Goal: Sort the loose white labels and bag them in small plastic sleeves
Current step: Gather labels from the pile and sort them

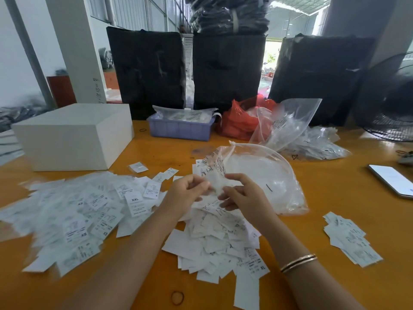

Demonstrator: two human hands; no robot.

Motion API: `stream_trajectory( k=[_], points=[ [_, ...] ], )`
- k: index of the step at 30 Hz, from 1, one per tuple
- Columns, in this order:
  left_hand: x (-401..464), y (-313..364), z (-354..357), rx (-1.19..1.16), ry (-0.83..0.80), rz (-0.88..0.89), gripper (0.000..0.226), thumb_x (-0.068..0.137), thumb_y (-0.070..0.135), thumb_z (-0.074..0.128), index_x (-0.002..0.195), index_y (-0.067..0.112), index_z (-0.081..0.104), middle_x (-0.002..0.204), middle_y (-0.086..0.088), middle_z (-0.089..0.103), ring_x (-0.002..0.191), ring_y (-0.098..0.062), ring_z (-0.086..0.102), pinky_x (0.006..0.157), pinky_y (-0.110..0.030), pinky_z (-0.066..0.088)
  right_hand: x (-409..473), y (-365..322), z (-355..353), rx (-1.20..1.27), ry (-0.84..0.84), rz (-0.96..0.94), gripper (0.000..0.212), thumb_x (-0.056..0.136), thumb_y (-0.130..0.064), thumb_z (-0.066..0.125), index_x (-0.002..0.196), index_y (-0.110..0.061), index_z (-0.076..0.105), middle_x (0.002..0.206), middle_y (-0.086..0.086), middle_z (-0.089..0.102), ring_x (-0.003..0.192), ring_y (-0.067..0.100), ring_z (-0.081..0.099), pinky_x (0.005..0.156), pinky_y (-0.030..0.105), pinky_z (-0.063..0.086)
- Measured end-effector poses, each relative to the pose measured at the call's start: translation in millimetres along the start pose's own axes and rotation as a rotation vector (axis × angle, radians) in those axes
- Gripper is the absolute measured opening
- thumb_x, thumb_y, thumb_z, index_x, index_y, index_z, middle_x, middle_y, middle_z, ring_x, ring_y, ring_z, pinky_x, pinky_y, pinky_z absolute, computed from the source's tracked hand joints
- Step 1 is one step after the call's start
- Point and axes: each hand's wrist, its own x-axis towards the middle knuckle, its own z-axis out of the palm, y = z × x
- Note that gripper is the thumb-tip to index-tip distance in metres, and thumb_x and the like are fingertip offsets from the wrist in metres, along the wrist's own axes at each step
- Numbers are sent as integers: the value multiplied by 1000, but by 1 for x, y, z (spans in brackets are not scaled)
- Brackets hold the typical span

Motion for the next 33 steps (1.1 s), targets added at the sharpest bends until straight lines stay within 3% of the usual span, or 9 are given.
stream_trajectory(
  k=[3,5,8,12,19,24,26,29,33],
  points=[
    [-7,-9,-13,-103,68,-89,4,91,9,60,94,11,62,78,7,74,75,-6,70,61,-14,52,0,3,1,-535,-39,-160,19,94,-25,55,112,-24,62,84,-14,66,72,1,60,62,12,47],
    [-11,-14,-19,-99,95,-117,11,90,6,60,97,15,62,80,8,74,75,-7,70,62,-16,51,-1,5,6,-773,-101,-258,21,94,-29,53,112,-28,64,101,-13,65,90,2,54,78,12,41],
    [-14,-16,-24,-43,119,-108,18,93,12,57,98,25,68,82,11,74,78,-6,69,65,-18,49,-1,8,23,-995,-162,-331,32,94,-39,46,122,-28,59,125,-9,59,117,13,45,100,33,30],
    [-16,-13,-21,-47,139,-94,14,92,24,60,87,31,70,79,14,73,77,-1,68,64,-17,48,2,12,36,-1156,-187,-301,36,93,-44,41,115,-26,62,118,-8,62,112,15,46,95,35,26],
    [-16,-12,-12,-103,75,-103,8,88,24,65,92,20,70,81,8,74,76,-6,70,58,-12,50,-6,8,40,-840,58,-322,22,98,-29,42,101,-20,62,89,-5,66,83,13,56,81,29,42],
    [-17,-10,-14,-399,67,-173,18,91,5,58,103,16,65,88,-1,75,79,-12,72,60,-16,53,-12,6,39,-535,152,-222,11,99,-20,42,101,-29,48,76,-10,57,68,9,56,63,27,48],
    [-17,-9,-15,-449,46,-180,26,91,0,55,107,18,64,92,-2,75,83,-14,72,61,-17,54,-13,4,37,-374,166,-159,20,99,-16,44,106,-34,47,81,-10,58,71,11,61,66,29,53],
    [-17,-9,-17,-482,50,-192,27,90,-1,56,106,19,63,93,-1,74,83,-14,71,60,-18,53,-10,3,34,-196,199,-81,34,97,-6,46,117,-32,51,91,-11,57,70,7,66,57,17,50],
    [-16,-11,-15,-450,77,-219,9,90,9,60,94,16,64,84,1,74,72,-10,70,57,-20,51,-11,1,33,-111,214,-119,41,94,2,47,105,-36,57,104,-3,58,74,-5,64,55,10,46]
  ],
)
